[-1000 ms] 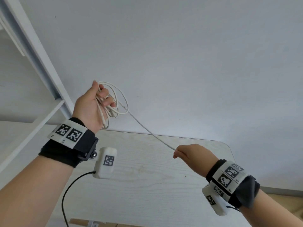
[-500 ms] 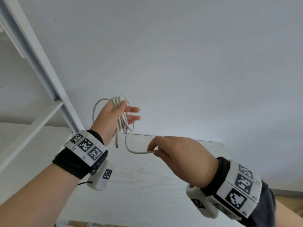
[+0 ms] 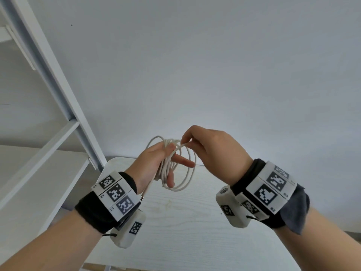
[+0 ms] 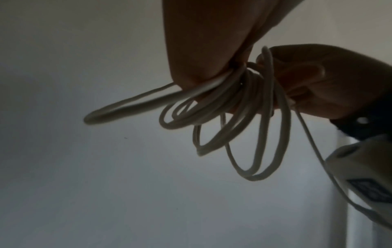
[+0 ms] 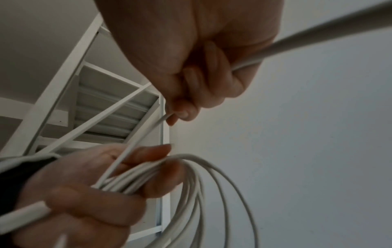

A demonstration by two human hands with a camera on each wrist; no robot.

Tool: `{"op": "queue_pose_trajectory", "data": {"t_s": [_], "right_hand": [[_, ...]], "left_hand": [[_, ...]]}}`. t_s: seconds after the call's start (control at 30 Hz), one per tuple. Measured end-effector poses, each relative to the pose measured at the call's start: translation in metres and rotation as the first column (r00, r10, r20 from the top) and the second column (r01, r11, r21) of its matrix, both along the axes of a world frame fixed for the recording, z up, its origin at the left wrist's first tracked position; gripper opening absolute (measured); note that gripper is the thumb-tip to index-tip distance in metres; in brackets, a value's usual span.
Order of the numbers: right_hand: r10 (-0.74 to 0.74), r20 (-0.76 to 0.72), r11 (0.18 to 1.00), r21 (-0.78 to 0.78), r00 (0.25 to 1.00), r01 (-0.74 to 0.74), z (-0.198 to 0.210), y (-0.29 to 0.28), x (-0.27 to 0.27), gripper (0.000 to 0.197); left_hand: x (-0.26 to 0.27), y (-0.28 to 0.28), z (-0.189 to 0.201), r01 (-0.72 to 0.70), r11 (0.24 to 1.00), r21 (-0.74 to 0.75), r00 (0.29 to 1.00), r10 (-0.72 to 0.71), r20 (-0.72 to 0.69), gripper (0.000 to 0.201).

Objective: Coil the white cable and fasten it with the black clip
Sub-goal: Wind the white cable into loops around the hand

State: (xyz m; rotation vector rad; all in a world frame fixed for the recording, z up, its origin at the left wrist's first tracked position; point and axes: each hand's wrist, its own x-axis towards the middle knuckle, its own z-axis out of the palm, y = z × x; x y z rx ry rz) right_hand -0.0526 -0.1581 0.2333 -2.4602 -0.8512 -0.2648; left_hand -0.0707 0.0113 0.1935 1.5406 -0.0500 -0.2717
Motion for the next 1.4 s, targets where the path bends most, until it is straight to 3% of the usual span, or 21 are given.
{"op": "queue_pose_trajectory", "data": {"t_s": [0.2, 0.33, 0.47, 0.7, 0.9, 1.1, 1.4], "right_hand": [[-0.051, -0.028, 0.998, 0.035, 0.998, 0.052, -0.006, 0.002, 0.017, 0.012], [-0.078, -0.038, 0.994, 0.078, 0.996, 0.081, -0.012, 0.002, 0.027, 0.009], [-0.105, -0.118, 0.983, 0.137, 0.987, 0.121, -0.022, -0.004, 0.039, 0.017], [-0.160, -0.325, 0.956, 0.184, 0.932, 0.228, -0.059, -0.018, 0.050, 0.029], [-0.166, -0.435, 0.967, 0.105, 0.885, 0.233, -0.094, -0.029, 0.034, 0.032], [-0.117, -0.464, 0.991, -0.002, 0.878, 0.132, -0.105, -0.021, 0.013, 0.023], [-0.023, -0.285, 0.970, -0.240, 0.958, -0.048, -0.084, -0.001, -0.029, 0.029]], "left_hand": [[-0.003, -0.008, -0.005, 0.077, 0.986, -0.148, 0.997, -0.080, -0.014, 0.040], [-0.006, -0.012, -0.006, 0.114, 0.989, -0.091, 0.989, -0.122, -0.079, 0.060], [-0.012, -0.015, -0.004, 0.181, 0.983, -0.017, 0.983, -0.182, -0.031, 0.047], [-0.006, -0.007, 0.001, 0.165, 0.963, -0.214, 0.986, -0.162, 0.029, 0.040], [0.016, 0.013, 0.016, -0.001, 0.861, -0.509, 1.000, -0.003, -0.007, 0.041], [0.033, 0.019, 0.012, -0.101, 0.814, -0.572, 0.992, 0.129, 0.008, 0.037], [0.046, 0.020, 0.004, -0.273, 0.827, -0.492, 0.953, 0.302, -0.021, 0.028]]}}
